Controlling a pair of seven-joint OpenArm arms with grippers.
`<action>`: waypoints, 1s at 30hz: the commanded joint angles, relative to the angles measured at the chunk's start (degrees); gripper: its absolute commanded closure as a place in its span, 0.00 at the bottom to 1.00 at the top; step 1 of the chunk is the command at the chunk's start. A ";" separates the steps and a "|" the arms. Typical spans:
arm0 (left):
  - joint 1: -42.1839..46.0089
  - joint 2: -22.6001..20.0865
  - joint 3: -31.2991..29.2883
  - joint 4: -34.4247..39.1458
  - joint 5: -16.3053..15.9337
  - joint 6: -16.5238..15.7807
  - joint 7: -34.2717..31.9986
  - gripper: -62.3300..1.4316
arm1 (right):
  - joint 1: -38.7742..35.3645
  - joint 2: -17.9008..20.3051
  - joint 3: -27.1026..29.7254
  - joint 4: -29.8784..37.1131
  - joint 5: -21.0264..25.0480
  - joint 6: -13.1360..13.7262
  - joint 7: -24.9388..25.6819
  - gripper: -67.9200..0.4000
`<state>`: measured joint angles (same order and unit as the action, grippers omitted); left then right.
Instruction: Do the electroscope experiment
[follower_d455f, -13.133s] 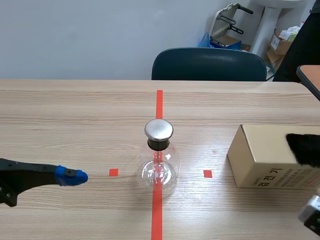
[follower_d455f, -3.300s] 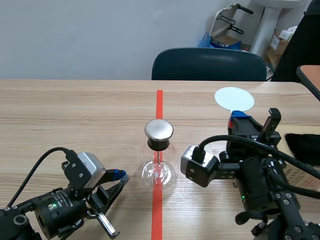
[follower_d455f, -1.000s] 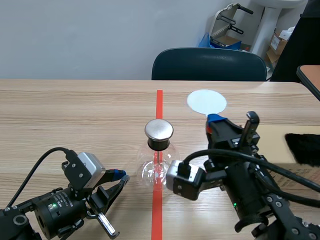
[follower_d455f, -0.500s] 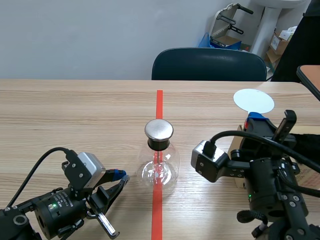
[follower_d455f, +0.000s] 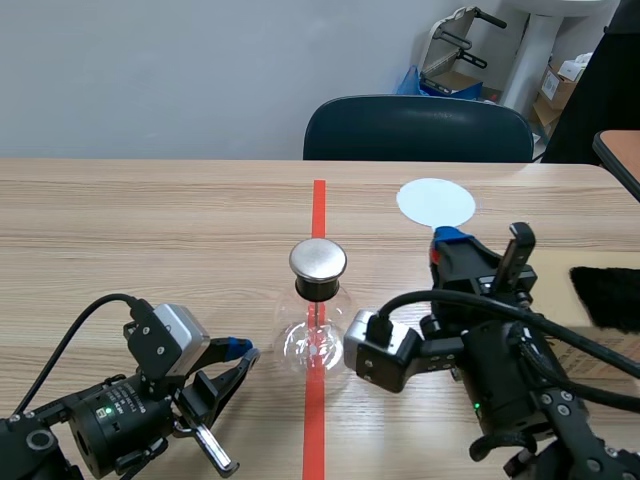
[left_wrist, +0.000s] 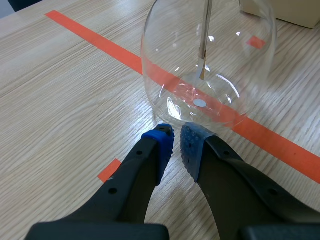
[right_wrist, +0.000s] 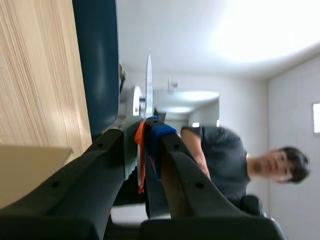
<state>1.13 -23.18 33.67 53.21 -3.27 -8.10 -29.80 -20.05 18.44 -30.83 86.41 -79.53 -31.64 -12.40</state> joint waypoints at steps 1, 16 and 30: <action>-0.07 0.28 -0.04 0.79 -0.37 0.04 -0.79 0.84 | 0.04 0.31 0.44 0.42 -0.24 -0.42 2.14 0.98; -0.07 0.28 -0.04 0.79 -0.37 0.04 -0.81 0.84 | 0.04 0.28 0.44 0.42 -0.22 -0.42 25.31 0.98; -0.07 0.31 -0.04 0.79 -0.37 0.04 -1.97 0.84 | 0.04 0.28 0.44 0.42 -0.22 -0.42 27.39 0.98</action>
<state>1.13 -23.18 33.67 53.21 -3.27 -8.10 -30.61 -20.05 18.46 -30.83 86.41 -79.77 -31.64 15.00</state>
